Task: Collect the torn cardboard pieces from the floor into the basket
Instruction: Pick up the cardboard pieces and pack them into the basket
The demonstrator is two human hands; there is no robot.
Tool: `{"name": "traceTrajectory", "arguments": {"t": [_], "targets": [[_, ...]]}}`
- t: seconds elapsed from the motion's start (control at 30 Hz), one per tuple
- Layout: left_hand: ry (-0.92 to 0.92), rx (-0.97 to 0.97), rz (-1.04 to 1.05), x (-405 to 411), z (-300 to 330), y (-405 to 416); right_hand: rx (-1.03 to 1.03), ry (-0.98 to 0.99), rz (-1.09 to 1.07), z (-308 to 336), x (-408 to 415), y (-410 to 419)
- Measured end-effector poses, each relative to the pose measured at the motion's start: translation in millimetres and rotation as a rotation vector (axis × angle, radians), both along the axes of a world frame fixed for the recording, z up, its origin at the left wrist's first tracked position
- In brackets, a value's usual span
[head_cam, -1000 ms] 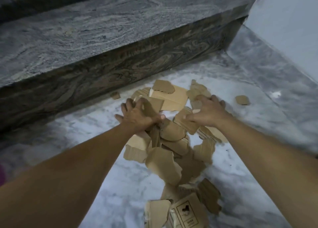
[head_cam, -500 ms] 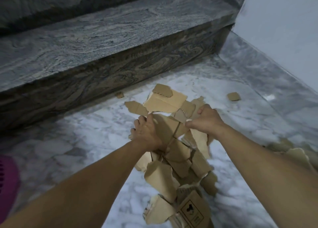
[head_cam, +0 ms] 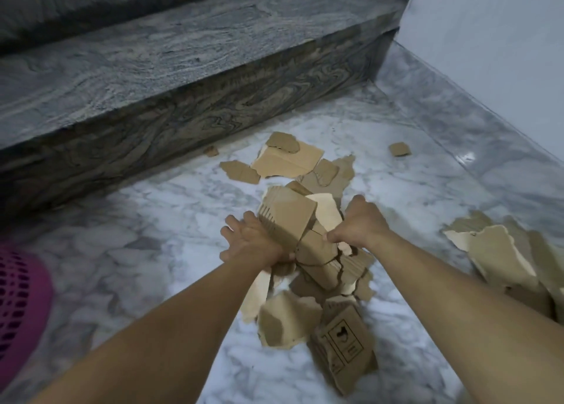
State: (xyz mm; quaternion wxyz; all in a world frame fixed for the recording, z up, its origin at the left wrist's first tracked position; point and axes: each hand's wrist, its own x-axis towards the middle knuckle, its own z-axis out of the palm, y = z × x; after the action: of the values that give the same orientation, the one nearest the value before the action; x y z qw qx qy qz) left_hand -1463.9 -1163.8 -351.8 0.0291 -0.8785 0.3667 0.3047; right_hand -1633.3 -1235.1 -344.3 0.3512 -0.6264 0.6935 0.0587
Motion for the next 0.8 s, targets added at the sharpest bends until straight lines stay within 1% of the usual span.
{"name": "traceTrajectory", "arguments": {"t": [0.07, 0.13, 0.23, 0.33, 0.43, 0.5, 0.53, 0.6, 0.63, 0.7, 0.73, 0.8], "targets": [[0.022, -0.002, 0.024, 1.0, -0.3, 3.7, 0.036, -0.127, -0.078, 3.1, -0.5, 3.1], [0.093, -0.045, 0.05, 3.9, -1.4, 5.7, 0.031, -0.222, -0.166, 6.0, -6.0, 5.2], [0.2, -0.142, 0.064, 7.2, 1.0, 6.9, -0.077, -0.27, -0.252, 12.8, -20.2, 0.4], [0.305, -0.209, 0.126, 12.2, 7.4, 7.6, -0.137, -0.329, -0.254, 24.9, -34.7, -7.6], [0.407, -0.236, 0.186, 18.4, 15.7, 10.8, -0.02, -0.373, -0.144, 35.6, -40.3, -3.1], [0.463, -0.228, 0.201, 22.4, 22.4, 14.4, 0.095, -0.336, -0.024, 38.4, -38.2, 7.1], [0.49, -0.214, 0.201, 23.8, 25.9, 16.3, 0.149, -0.287, 0.043, 38.5, -35.7, 13.0], [0.523, -0.178, 0.186, 25.9, 30.9, 22.4, 0.21, -0.128, 0.175, 36.3, -28.5, 27.5], [0.522, -0.166, 0.179, 26.5, 31.9, 26.5, 0.192, -0.027, 0.224, 35.4, -24.2, 35.0], [0.505, -0.166, 0.173, 27.6, 30.0, 35.3, 0.127, 0.103, 0.221, 31.3, -15.9, 48.1], [0.494, -0.175, 0.174, 27.8, 27.9, 39.9, 0.119, 0.114, 0.179, 27.4, -12.5, 54.0], [0.469, -0.199, 0.188, 26.9, 22.9, 48.1, 0.109, 0.075, 0.08, 16.1, -5.6, 64.3]]}}
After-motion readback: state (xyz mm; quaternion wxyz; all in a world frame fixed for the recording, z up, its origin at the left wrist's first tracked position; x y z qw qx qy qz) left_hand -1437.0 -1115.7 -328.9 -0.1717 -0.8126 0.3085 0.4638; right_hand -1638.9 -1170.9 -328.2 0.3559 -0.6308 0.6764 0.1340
